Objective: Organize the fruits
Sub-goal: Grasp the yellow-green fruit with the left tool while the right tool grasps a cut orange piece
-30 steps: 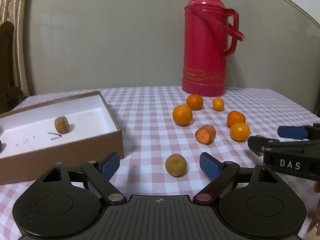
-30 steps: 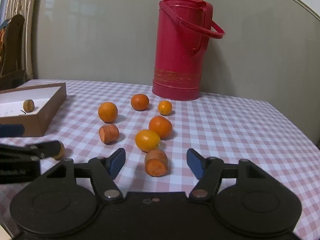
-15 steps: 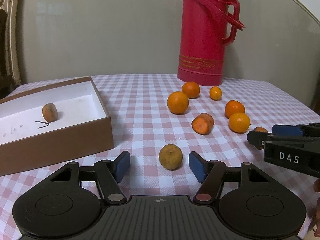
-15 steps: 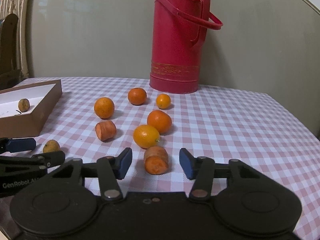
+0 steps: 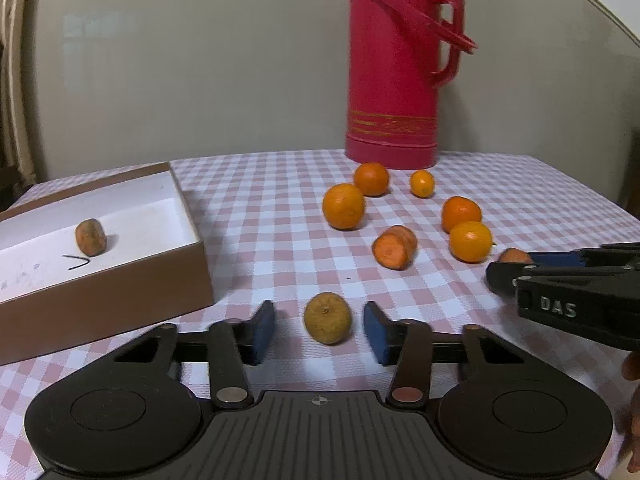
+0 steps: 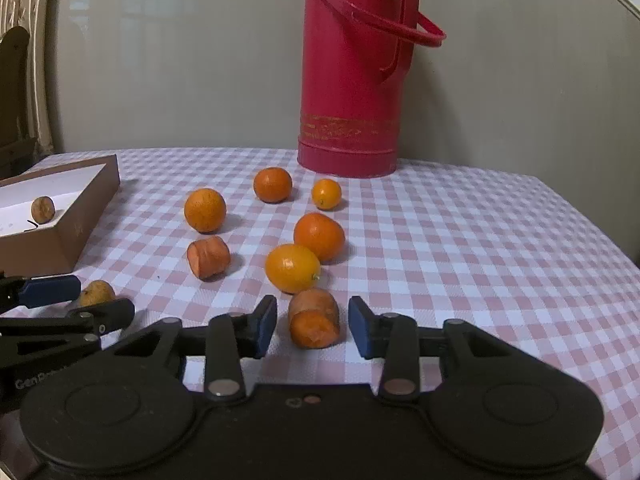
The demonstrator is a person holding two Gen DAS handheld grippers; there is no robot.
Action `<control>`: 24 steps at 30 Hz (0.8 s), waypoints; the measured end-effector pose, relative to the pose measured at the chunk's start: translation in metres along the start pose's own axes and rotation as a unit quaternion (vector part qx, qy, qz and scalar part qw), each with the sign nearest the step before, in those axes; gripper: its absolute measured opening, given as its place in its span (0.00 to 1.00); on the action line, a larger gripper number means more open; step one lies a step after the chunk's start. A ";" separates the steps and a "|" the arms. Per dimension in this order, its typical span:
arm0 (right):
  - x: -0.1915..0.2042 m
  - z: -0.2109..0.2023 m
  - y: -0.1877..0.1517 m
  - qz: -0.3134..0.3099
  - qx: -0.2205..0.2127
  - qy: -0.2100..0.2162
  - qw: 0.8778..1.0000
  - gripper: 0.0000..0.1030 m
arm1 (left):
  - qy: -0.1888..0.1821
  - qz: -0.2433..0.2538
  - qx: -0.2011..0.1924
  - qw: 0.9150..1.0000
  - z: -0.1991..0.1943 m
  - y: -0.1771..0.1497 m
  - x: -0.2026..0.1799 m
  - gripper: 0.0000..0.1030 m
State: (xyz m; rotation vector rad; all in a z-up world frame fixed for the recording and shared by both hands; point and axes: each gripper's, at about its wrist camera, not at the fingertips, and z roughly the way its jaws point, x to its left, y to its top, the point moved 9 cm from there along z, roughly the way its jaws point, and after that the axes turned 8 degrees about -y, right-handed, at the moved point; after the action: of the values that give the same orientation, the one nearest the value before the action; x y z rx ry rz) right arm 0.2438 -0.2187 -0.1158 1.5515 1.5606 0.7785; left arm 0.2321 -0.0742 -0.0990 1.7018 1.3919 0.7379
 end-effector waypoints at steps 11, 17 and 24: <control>-0.008 -0.004 0.000 0.011 -0.002 -0.009 1.000 0.19 | -0.018 -0.003 -0.004 1.000 -0.003 0.000 -0.004 0.25; -0.008 -0.010 0.002 0.008 -0.010 -0.009 1.000 0.19 | -0.018 -0.005 -0.009 1.000 -0.009 0.002 0.002 0.25; -0.009 -0.019 0.007 0.004 -0.020 -0.007 1.000 0.19 | -0.018 -0.007 -0.019 1.000 -0.021 0.005 0.003 0.25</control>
State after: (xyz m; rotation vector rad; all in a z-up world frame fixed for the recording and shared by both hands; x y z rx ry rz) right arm 0.2304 -0.2248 -0.0986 1.5319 1.5197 0.7977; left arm 0.2179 -0.0675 -0.0845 1.6676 1.3549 0.7173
